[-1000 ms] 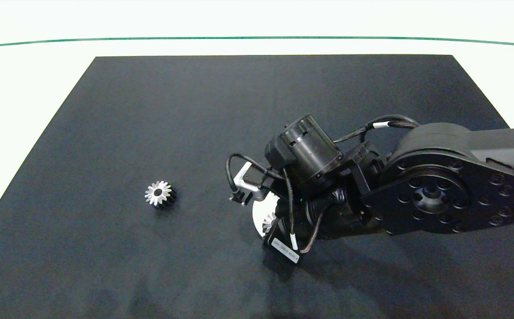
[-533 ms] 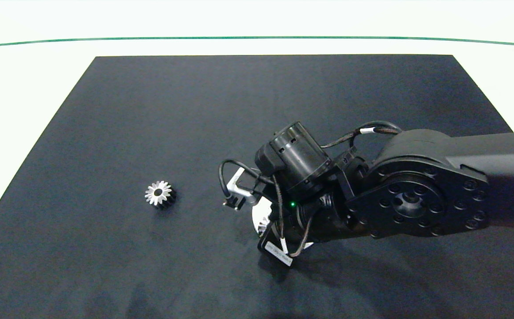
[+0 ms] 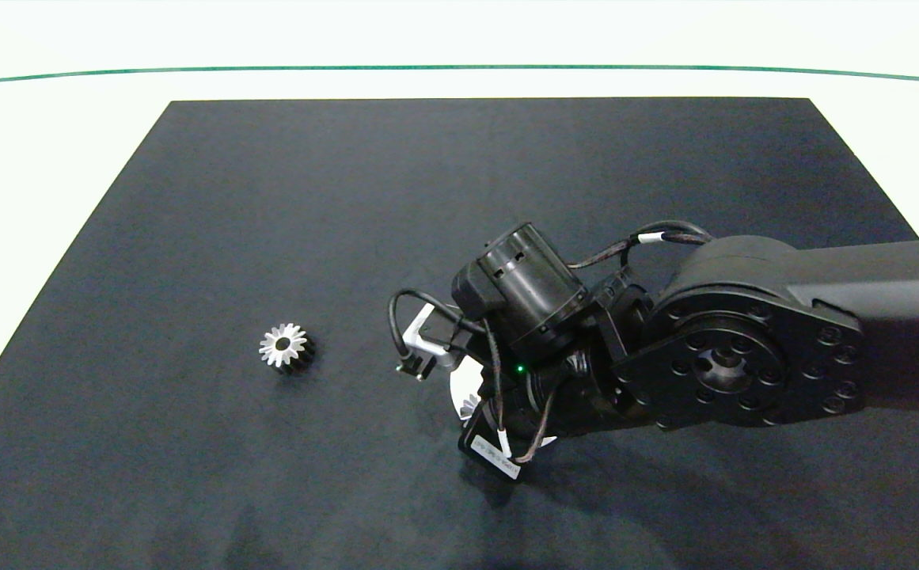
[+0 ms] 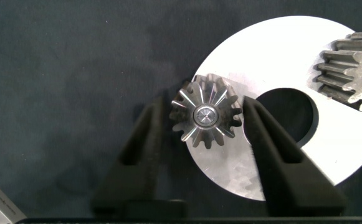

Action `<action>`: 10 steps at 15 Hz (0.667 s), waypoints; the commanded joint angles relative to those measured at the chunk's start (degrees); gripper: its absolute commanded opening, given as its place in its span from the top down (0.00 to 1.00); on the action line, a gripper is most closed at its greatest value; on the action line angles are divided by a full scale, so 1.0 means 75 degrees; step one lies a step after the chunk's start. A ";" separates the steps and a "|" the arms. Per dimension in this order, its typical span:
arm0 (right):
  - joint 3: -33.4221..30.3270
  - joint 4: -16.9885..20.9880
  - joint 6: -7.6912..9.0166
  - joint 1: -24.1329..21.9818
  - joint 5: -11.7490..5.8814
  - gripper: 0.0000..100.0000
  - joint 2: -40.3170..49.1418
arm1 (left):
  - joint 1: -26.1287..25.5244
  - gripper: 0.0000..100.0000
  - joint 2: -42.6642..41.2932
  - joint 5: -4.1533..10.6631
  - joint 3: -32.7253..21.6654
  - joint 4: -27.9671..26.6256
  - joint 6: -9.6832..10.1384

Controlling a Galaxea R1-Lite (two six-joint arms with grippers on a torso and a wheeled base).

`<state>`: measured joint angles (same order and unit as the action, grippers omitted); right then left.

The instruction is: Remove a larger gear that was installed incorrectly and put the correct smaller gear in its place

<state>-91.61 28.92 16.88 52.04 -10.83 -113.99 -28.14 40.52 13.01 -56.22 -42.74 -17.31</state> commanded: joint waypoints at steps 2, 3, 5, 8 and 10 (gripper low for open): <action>0.0074 0.0047 -0.0001 0.0010 -0.0115 0.00 0.0211 | 0.0013 0.00 -0.0024 0.0012 -0.0004 -0.0032 -0.0001; 0.0145 0.0047 -0.0013 0.0034 -0.0115 0.00 0.0445 | 0.0013 0.00 -0.0083 0.0012 0.0008 -0.0032 -0.0001; 0.0344 0.0047 -0.0095 0.0057 -0.0127 0.00 0.0938 | -0.0010 0.00 -0.0223 0.0000 -0.0004 -0.0032 -0.0036; 0.0883 0.0047 -0.0470 0.0210 -0.0549 0.00 0.1910 | -0.0186 0.00 -0.0469 -0.0023 -0.0027 -0.0008 -0.0094; 0.1176 0.0059 -0.0822 0.0210 -0.0982 0.00 0.2602 | -0.0116 0.00 -0.0622 0.0012 -0.0027 0.0062 -0.0235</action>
<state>-84.97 29.16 12.23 53.44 -15.96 -100.91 -29.21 37.07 12.87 -56.39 -42.19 -18.71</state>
